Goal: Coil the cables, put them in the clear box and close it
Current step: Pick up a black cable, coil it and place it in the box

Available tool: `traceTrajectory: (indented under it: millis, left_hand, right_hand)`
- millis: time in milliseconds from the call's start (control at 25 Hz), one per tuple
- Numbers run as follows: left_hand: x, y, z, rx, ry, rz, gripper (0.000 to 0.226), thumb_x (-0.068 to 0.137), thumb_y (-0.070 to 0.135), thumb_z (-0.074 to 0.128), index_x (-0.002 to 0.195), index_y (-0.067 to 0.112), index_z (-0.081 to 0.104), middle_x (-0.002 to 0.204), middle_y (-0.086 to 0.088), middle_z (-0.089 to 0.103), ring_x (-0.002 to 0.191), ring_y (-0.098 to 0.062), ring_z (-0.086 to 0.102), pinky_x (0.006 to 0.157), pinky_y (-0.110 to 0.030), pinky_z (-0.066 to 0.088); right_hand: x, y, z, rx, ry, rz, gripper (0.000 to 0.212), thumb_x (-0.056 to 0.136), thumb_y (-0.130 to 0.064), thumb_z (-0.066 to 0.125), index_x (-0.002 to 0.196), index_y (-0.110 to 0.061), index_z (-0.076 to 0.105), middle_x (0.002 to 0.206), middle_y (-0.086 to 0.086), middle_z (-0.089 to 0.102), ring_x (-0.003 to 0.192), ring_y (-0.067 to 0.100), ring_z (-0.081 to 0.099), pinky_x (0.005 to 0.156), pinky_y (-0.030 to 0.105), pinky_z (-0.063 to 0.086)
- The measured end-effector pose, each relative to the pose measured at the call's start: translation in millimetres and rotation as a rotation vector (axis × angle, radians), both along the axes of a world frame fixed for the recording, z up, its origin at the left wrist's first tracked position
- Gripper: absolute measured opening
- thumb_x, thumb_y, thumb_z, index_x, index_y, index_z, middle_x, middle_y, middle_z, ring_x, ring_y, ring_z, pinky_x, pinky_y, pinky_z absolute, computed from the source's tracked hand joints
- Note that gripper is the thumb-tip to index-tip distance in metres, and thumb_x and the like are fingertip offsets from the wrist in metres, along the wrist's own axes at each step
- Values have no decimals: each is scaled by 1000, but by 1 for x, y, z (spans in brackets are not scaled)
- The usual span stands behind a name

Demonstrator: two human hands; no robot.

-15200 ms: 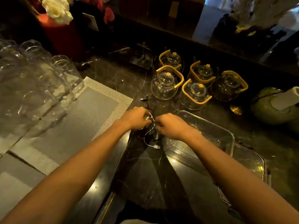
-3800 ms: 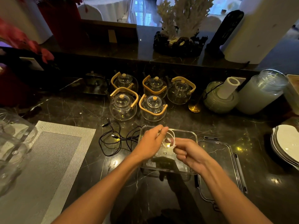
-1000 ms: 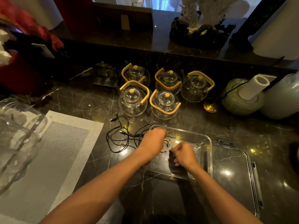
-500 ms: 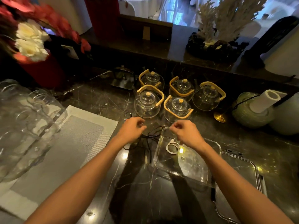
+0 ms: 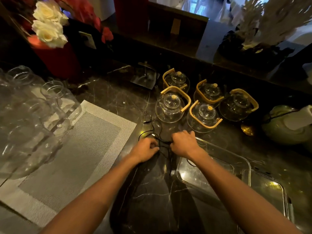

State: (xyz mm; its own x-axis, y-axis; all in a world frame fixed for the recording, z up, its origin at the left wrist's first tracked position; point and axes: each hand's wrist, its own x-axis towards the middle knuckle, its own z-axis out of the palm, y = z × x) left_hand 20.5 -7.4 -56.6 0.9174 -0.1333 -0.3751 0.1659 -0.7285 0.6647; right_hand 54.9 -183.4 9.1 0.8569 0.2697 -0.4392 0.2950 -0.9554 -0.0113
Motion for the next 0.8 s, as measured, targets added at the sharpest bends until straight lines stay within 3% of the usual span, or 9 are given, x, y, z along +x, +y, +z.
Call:
traceTrajectory:
  millis: [80,160,320,480,600,680,800]
  left_hand:
    - [0,2,-8,-27,45,15,15,87,25,70,98,17,75,89,-4,77,86,-18,72,78,-31,56]
    - [2,5,-17,-93,94,84,10,83,19,66,88,16,74,78,-9,74,78,-25,72,75,-37,56]
    - [6,11,-32,-195,139,202,9,83,25,63,77,21,67,64,-9,67,66,-25,69,74,-52,60]
    - [9,9,-27,-228,139,243,8,90,21,62,93,15,68,63,-1,64,59,-17,68,73,-48,61]
    - [11,8,-18,-220,168,266,11,94,24,60,94,16,67,75,-8,72,67,-21,71,73,-49,61]
    - [13,5,-2,-211,176,266,19,99,34,55,103,19,66,90,-12,74,83,-27,73,74,-48,62]
    - [21,9,20,-93,154,184,30,102,42,47,111,19,64,83,-5,66,76,-24,70,62,-40,63]
  right_hand:
    - [7,4,-3,47,14,-8,25,93,-27,51,107,-13,67,117,14,71,115,36,62,100,47,41]
    - [16,12,-8,146,32,-53,28,95,-30,48,105,-12,67,113,16,71,107,38,66,90,44,49]
    - [29,34,-23,130,93,-59,26,96,-30,58,113,-11,66,121,16,69,113,37,65,90,42,51]
    - [30,50,-36,34,88,14,27,95,-15,59,119,-6,64,124,17,68,118,37,64,91,41,51]
    - [28,51,-38,43,50,52,24,95,-14,58,115,-5,66,120,18,70,115,38,66,89,40,52]
    - [26,42,-32,127,9,-25,22,95,-19,56,110,-6,67,115,18,71,111,40,66,87,41,52]
    - [24,22,-18,402,-37,-224,18,93,-26,57,98,-15,71,99,12,74,96,35,69,78,40,54]
